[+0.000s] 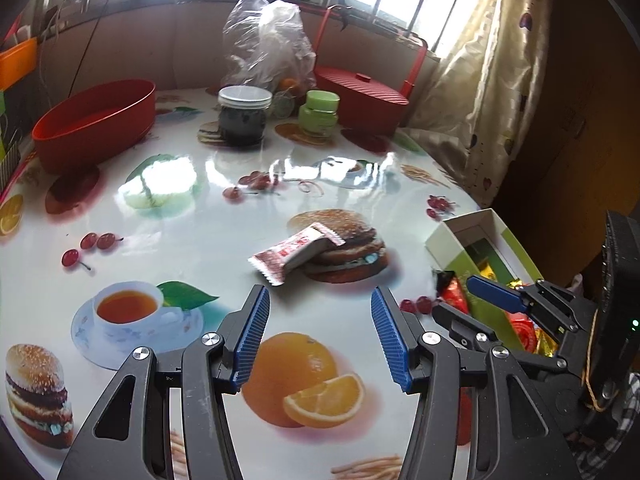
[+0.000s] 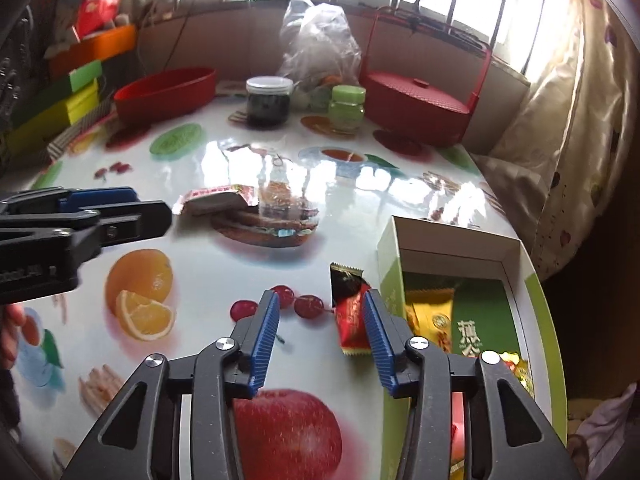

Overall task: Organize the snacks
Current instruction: 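Move both open tools back over the remaining candies on the table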

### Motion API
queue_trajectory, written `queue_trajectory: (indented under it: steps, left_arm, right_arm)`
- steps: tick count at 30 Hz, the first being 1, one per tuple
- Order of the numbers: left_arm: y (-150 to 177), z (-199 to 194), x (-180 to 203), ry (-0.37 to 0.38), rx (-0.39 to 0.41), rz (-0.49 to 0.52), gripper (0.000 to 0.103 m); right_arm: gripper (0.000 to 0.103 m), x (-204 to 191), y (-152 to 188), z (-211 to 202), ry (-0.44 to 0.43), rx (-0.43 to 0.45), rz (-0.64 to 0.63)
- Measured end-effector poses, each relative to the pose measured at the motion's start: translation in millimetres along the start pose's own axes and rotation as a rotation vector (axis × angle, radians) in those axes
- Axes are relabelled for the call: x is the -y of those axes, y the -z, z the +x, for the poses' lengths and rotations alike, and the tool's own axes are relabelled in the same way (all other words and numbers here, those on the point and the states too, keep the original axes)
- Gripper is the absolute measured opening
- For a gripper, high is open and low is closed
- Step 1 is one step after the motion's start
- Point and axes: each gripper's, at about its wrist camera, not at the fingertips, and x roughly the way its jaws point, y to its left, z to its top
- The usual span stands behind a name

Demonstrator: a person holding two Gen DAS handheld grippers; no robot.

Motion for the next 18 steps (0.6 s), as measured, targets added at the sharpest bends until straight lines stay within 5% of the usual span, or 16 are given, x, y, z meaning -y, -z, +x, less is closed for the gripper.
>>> queue_trajectory:
  steps: [6, 12, 18]
  left_arm:
    - [-0.6, 5.7, -13.1, -0.008, -0.010, -0.029, 0.054]
    - [-1.0, 9.9, -18.1, 0.001, -0.014, -0.040, 0.054]
    - [-0.7, 13.6, -19.6, 0.002, -0.023, -0.042, 0.054]
  right_arm:
    - [0.042, -2.0, -4.0, 19.8, 0.009, -0.042, -0.008]
    - [0.042, 6.6, -8.9, 5.6, -0.197, -0.004, 0.089]
    - [0.042, 16.6, -9.2, 3.8, -0.133, -0.012, 0.118]
